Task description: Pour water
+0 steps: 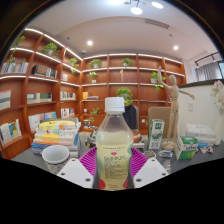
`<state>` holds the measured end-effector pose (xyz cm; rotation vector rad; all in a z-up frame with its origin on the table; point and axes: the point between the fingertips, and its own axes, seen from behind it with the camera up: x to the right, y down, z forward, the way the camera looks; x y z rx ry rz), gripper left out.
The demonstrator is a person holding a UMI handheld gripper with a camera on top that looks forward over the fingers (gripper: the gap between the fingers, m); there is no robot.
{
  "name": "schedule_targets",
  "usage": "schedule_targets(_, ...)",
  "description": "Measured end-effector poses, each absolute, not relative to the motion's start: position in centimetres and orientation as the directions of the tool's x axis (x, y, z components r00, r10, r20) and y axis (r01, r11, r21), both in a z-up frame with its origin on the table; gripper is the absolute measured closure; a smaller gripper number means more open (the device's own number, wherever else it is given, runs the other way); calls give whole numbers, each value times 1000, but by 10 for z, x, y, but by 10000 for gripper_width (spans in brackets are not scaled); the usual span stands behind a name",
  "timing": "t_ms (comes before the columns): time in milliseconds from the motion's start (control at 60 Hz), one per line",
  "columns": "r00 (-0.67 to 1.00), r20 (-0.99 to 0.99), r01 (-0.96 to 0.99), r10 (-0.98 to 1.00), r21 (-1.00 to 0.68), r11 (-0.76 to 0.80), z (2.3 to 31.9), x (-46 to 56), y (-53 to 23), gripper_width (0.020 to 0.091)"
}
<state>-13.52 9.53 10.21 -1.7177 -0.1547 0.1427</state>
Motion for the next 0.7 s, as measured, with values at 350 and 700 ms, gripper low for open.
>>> schedule_targets(350, 988, -13, 20, 152, -977, -213, 97, -130, 89, 553)
schedule_targets(700, 1000, -11, -5, 21, -962, -275, 88, -100, -24, 269)
